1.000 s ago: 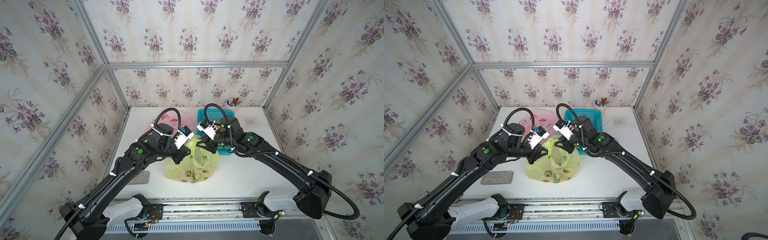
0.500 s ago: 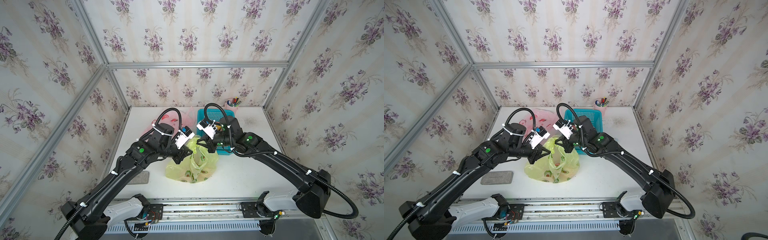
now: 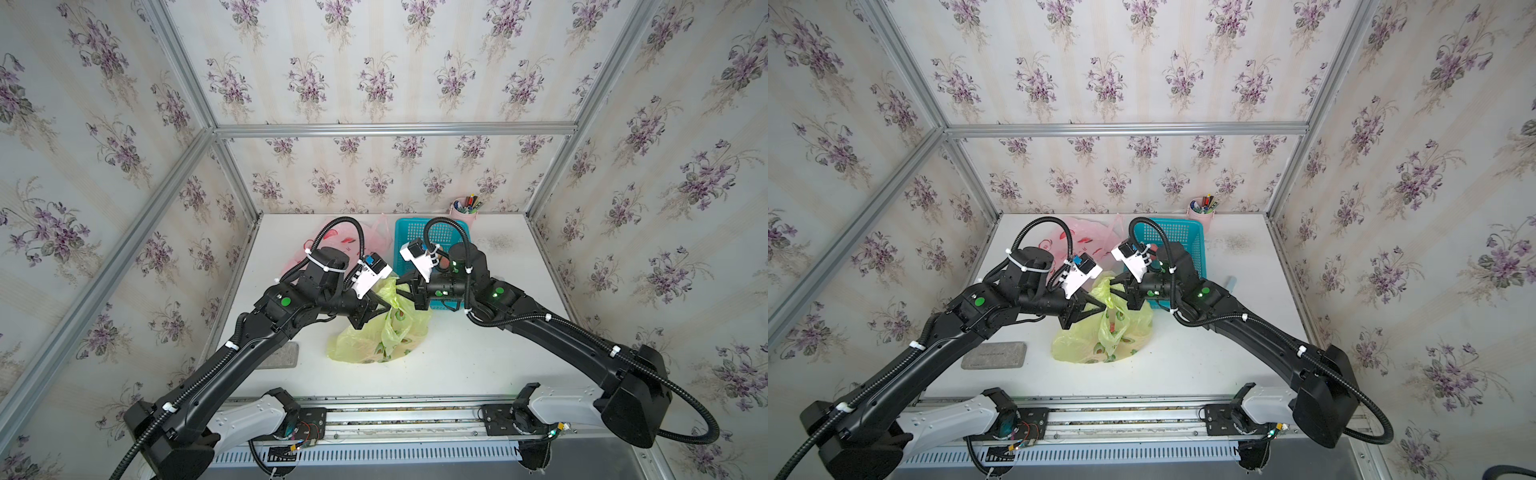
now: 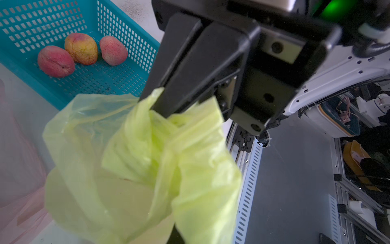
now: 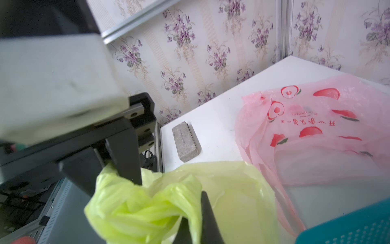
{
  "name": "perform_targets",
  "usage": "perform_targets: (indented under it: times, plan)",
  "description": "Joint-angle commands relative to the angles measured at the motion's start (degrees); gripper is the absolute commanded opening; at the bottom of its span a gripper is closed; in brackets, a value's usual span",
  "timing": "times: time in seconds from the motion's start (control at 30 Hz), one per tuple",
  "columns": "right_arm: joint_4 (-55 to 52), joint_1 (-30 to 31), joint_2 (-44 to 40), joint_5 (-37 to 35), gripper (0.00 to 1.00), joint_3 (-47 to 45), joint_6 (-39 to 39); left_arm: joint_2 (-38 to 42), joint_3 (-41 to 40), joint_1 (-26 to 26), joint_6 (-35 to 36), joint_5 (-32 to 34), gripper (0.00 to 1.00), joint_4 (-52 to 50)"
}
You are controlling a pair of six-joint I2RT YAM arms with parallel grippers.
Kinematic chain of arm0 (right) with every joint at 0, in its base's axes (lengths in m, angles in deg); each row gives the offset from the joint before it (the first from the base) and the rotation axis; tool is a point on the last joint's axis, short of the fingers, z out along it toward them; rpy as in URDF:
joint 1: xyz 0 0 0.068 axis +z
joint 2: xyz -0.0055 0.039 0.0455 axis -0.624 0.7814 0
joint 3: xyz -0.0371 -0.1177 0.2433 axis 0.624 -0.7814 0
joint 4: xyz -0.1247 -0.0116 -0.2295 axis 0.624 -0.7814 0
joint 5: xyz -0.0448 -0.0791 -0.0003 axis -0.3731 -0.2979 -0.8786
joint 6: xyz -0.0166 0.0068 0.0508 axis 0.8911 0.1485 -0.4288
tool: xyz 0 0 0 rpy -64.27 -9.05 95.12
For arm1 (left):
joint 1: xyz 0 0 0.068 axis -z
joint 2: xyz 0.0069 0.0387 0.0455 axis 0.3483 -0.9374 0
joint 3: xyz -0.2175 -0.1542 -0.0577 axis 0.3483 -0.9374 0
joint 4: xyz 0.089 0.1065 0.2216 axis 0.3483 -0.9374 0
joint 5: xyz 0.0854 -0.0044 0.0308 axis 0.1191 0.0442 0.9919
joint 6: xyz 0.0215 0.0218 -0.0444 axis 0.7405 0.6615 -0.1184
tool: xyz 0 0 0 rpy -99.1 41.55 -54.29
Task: Place the peach into a plastic bag & tie a knot
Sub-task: Cross the plastic bag at the center of the board.
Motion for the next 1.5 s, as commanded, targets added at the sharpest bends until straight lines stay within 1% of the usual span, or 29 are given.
perform_targets:
  times: [0.0,0.1,0.2,0.23,0.27,0.33,0.4,0.43,0.57,0.77,0.83,0.9,0.97,1.03,1.1,1.13,1.17,1.2,1.27,1.3,1.37,1.47]
  plan:
    - [16.7,0.0,-1.3,2.1,0.0,-3.9,-8.6,0.9,-1.3,0.0,-2.7,-3.6,0.0,6.3]
    - [24.9,0.0,-1.6,1.8,0.0,-7.1,-13.5,2.1,-3.2,0.1,-4.9,-4.9,0.0,10.2]
    - [35.3,0.0,-1.5,1.6,0.0,-10.5,-19.2,3.1,-5.0,0.4,-7.0,-5.4,0.0,13.9]
    - [38.0,0.0,-1.3,2.1,0.0,-11.0,-20.5,3.2,-5.4,0.6,-7.4,-5.2,0.04,14.5]
    - [39.9,0.0,-0.8,2.6,0.0,-11.2,-21.2,3.1,-5.5,0.7,-7.8,-4.6,0.13,14.7]
    - [42.7,0.0,0.0,3.9,0.0,-11.0,-21.7,3.0,-5.7,1.0,-8.4,-3.3,0.42,14.7]
    - [43.5,0.0,0.8,5.6,0.0,-10.3,-21.0,3.8,-6.1,0.9,-8.5,-3.4,0.54,14.7]
    - [42.9,-0.2,1.1,6.7,0.0,-9.6,-19.9,4.6,-6.5,1.0,-8.7,-3.2,0.62,14.6]
    - [43.6,-1.9,1.9,10.0,0.0,-7.9,-19.2,8.7,-7.6,0.9,-8.8,-3.5,0.7,13.7]
    - [43.5,-4.0,4.9,15.8,0.0,-3.1,-20.2,11.3,-7.8,1.0,-8.1,-3.2,0.71,10.4]
    - [42.6,-4.5,6.0,17.0,0.0,-1.4,-20.2,11.9,-6.8,0.9,-7.8,-3.5,0.71,9.3]
    - [41.7,-5.1,6.5,18.1,0.0,-0.3,-19.8,13.4,-3.8,0.9,-6.8,-2.7,0.71,6.4]
    - [40.8,-5.9,6.5,19.2,0.0,0.3,-19.6,15.6,0.9,0.7,-4.6,0.8,0.71,1.3]
    - [39.6,-6.2,6.4,19.8,0.0,0.6,-18.8,17.1,4.8,0.4,-3.2,3.2,0.72,-1.6]
    - [37.4,-6.2,6.2,19.9,0.0,1.3,-17.4,17.5,8.1,0.2,-2.2,3.7,0.72,-3.9]
    - [36.5,-6.2,6.2,20.2,0.0,1.8,-17.0,17.5,9.6,0.3,-2.0,5.0,0.72,-4.8]
    - [36.0,-6.2,6.1,20.6,0.0,2.0,-16.6,17.7,10.3,0.2,-2.2,7.1,0.71,-5.0]
    - [35.6,-6.2,6.0,20.8,0.0,2.1,-16.5,17.8,10.7,0.2,-2.6,9.1,0.67,-4.8]
    - [35.0,-6.2,5.8,21.0,0.0,2.2,-16.3,17.4,10.5,0.2,-4.2,13.7,0.51,-2.9]
    - [34.8,-6.2,5.6,21.0,0.0,2.1,-16.2,17.0,9.8,0.1,-5.1,14.1,0.48,-1.3]
    - [34.9,-6.2,5.5,21.2,0.0,2.0,-16.3,15.6,7.7,0.1,-7.5,14.7,0.47,2.5]
    - [35.4,-6.1,5.3,22.0,0.0,2.1,-17.0,12.9,4.3,0.1,-10.8,15.6,0.5,8.7]
